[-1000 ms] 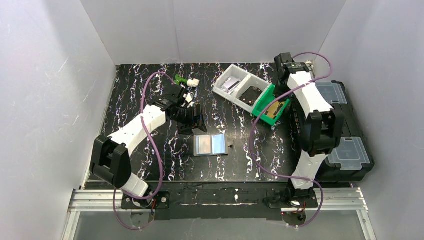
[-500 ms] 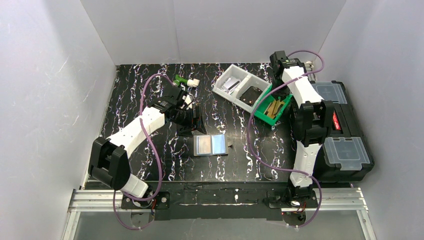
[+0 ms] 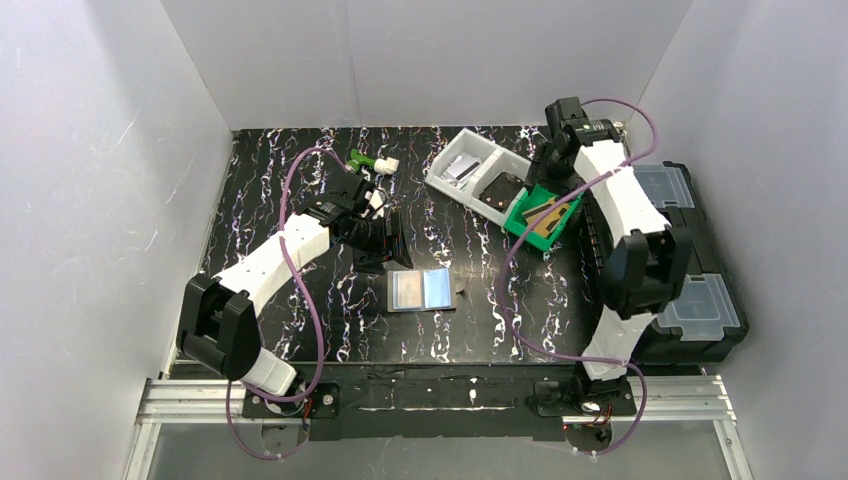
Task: Take the credit cards out of the card holder
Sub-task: Remove the credit card from the card holder.
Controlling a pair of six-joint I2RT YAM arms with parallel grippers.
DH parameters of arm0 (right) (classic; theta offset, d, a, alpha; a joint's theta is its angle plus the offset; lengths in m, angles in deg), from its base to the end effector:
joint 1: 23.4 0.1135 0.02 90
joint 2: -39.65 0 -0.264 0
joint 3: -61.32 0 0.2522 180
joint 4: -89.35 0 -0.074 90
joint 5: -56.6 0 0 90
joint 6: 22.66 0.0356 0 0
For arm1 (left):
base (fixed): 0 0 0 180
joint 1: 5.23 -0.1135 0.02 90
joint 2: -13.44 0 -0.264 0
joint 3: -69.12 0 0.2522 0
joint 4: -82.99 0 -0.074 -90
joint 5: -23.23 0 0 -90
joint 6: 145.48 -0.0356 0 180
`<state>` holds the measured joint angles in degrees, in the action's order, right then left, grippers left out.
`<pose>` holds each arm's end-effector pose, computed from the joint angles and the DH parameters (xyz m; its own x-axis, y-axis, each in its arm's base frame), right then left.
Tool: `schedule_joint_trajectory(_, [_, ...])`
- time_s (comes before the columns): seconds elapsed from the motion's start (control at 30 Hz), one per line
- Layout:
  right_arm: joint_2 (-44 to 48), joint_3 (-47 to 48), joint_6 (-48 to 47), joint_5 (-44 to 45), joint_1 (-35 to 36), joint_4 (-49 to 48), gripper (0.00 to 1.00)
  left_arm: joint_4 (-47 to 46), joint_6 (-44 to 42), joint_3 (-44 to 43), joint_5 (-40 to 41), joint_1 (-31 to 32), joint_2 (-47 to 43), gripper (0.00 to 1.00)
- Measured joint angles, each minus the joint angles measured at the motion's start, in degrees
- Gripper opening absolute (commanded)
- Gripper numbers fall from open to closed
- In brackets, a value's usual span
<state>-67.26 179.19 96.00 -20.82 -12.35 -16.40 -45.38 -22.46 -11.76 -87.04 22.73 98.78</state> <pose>0.3875 0.0678 0.3169 -0.8130 0.3182 -0.4877 0.3407 0.9391 0.0448 0.2679 -0.1562 0.2679 -0.9473 -0.0759 -0.3111 0.1125 0.8308 -0.5451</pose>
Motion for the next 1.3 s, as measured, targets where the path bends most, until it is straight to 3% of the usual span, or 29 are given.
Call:
schedule_joint_trajectory(0.13, [8.3, -7.9, 1.7, -6.5, 3.3, -3.5, 0.71, 0.5, 0.0, 0.0, 1.1, 0.0, 0.0, 0.70])
schedule_joint_trajectory(0.27, [13.6, -20.7, 7.3, -16.5, 12.9, -13.0, 0.69, 1.7, 0.9, 0.4, 4.5, -1.6, -0.6, 0.72])
schedule_joint_trajectory(0.4, [13.1, -25.7, 13.4, -20.7, 25.8, -19.9, 0.65, 2.8, 1.9, 2.5, 7.4, -5.4, -3.4, 0.73])
schedule_joint_trajectory(0.53, [2.4, -24.1, 15.8, -19.1, 36.3, -23.7, 0.64, 3.2, 3.2, 4.1, 8.3, -7.3, -4.4, 0.72])
schedule_joint_trajectory(0.93, [-12.0, -13.1, 13.8, -12.7, 42.6, -19.3, 0.64, 2.9, 4.3, 4.9, 8.4, -8.0, -4.6, 0.73])
schedule_joint_trajectory(1.13, [-14.3, -10.8, 12.6, -11.0, 42.6, -16.5, 0.61, 2.4, 4.5, 6.1, 8.4, -8.0, -4.5, 0.72])
schedule_joint_trajectory(1.3, [-15.8, -8.5, 10.9, -10.8, 42.7, -14.1, 0.50, 2.1, 4.9, 6.8, 8.1, -8.0, -4.5, 0.72])
